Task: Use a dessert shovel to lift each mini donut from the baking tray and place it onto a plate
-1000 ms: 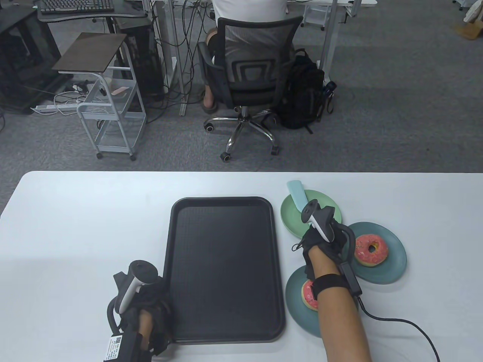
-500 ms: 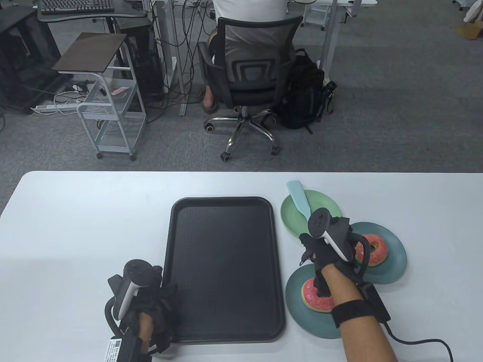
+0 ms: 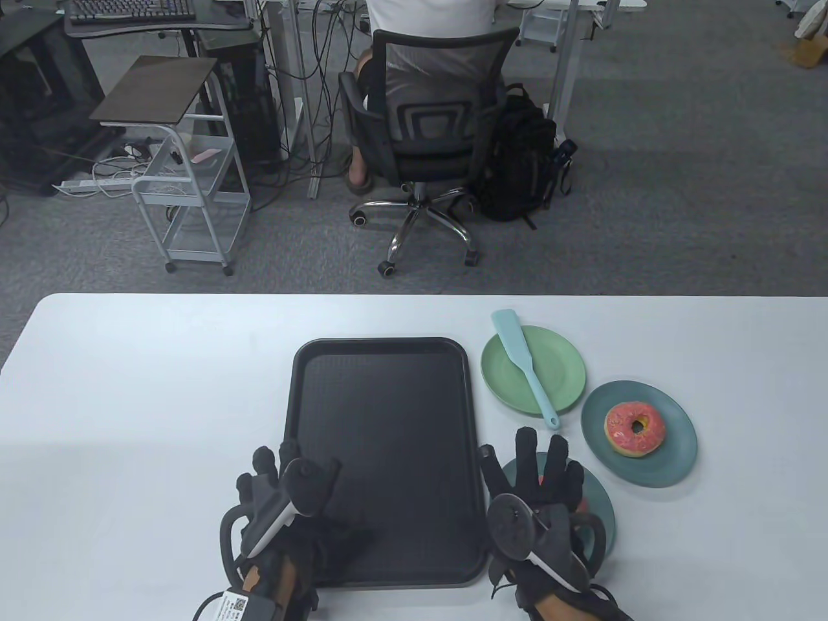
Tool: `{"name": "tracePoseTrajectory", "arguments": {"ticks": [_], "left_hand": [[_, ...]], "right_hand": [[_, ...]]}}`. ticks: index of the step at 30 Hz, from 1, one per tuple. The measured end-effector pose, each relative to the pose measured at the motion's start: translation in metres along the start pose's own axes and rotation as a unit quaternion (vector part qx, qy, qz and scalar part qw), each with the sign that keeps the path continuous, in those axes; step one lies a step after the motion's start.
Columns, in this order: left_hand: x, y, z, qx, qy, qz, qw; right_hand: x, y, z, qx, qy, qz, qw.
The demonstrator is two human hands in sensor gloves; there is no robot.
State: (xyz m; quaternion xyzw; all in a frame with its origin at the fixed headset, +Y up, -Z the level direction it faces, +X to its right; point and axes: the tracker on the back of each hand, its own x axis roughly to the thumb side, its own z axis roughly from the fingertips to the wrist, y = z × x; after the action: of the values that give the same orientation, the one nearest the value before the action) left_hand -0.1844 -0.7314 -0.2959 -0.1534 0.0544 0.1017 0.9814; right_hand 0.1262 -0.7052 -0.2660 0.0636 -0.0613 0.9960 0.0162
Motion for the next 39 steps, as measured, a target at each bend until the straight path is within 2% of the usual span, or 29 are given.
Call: {"name": "tracePoseTrajectory", "arguments": {"ticks": [3,23,39], "left_hand": [[-0.002,0.0,-0.001,-0.003,0.009,-0.008,1.0],[-0.011,0.0,0.001,-0.007,0.023,0.001,1.0],[-0.019,0.002,-0.001,-0.01,0.038,0.008,0.999]], "right_hand": [[-0.002,0.008,0.001,-0.001,-0.009,0.036,0.999],[-0.013,0.016,0.0,0.045,0.016,-0.014,0.999],[-0.013,0.015,-0.001,0.05,0.007,-0.018,0.999]]}}
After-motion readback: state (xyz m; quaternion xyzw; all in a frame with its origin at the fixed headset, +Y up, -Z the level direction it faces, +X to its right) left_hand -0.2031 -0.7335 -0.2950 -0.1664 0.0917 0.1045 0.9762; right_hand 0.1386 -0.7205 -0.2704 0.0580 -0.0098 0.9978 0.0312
